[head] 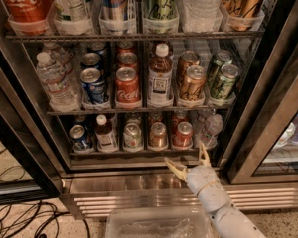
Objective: Pick coke can from bottom shelf of fridge
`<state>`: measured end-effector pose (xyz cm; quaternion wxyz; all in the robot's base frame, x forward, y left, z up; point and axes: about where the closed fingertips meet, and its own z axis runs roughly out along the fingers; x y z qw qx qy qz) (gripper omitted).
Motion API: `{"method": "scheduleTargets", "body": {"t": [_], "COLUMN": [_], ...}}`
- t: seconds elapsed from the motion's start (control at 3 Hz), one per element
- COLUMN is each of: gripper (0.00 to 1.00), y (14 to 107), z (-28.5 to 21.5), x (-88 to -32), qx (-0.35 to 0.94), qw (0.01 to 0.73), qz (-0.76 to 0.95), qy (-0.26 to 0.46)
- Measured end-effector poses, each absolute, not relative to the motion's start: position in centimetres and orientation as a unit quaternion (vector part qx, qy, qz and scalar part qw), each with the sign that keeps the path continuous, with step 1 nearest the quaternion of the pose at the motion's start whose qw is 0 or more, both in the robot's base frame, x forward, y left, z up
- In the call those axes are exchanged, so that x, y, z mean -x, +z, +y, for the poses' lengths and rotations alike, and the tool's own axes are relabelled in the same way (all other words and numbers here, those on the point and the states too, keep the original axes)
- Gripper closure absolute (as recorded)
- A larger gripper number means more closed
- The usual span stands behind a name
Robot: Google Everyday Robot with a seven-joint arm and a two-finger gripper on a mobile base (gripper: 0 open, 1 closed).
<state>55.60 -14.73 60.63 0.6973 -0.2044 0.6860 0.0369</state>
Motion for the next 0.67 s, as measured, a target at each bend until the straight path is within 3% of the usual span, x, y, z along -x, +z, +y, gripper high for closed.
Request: {"method": "scheduleTargets", "body": {"t": [0.67], "gripper": [0.33], "y": [60.22], "z": [-14.82], "x": [-56.83], "qx": [0.192], "qw": [0.701], "qz": [0.687], "qy": [0.019]}}
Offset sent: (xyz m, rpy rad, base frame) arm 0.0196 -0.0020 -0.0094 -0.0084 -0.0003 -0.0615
